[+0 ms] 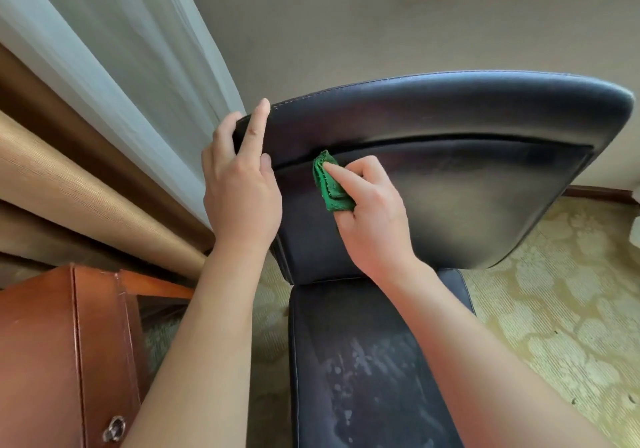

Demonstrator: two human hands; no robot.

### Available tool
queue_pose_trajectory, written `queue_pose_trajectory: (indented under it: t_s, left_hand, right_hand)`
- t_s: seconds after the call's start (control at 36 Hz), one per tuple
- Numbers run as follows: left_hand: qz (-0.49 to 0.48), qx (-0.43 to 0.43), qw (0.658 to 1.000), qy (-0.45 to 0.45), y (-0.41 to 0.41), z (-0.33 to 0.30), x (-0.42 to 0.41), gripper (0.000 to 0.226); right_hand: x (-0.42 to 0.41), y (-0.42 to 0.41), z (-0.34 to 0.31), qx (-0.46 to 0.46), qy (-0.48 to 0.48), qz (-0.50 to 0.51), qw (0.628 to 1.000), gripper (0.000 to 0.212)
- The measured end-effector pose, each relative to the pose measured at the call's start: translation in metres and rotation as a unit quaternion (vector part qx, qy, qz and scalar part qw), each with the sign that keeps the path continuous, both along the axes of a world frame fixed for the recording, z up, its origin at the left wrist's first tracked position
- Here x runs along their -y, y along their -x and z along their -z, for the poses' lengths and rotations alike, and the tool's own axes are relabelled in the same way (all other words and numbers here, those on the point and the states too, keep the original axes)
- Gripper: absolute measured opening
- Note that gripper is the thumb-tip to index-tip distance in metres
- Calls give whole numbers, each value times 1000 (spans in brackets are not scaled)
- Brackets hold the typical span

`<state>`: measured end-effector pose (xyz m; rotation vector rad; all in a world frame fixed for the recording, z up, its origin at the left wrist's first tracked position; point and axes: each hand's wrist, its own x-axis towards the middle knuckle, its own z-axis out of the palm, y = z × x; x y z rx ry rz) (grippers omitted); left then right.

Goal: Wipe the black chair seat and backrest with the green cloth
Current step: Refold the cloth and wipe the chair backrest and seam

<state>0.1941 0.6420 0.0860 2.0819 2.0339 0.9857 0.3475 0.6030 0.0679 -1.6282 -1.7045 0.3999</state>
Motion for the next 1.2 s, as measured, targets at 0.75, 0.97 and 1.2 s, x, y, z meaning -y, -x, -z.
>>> queue_pose_trajectory:
  t_s: [0.75,0.97,1.2]
  left_hand:
    - [-14,177,982,59,-7,55,32,84]
    - [-13,162,986,46,-7,56,32,85]
    - [2,108,993,48,-1,54,33,83]
  right_hand:
    - [17,-28,74,-44,-102,227,968,60]
    - [19,5,88,28,-98,128,987,58]
    - [38,16,104,112,-9,-22,993,61]
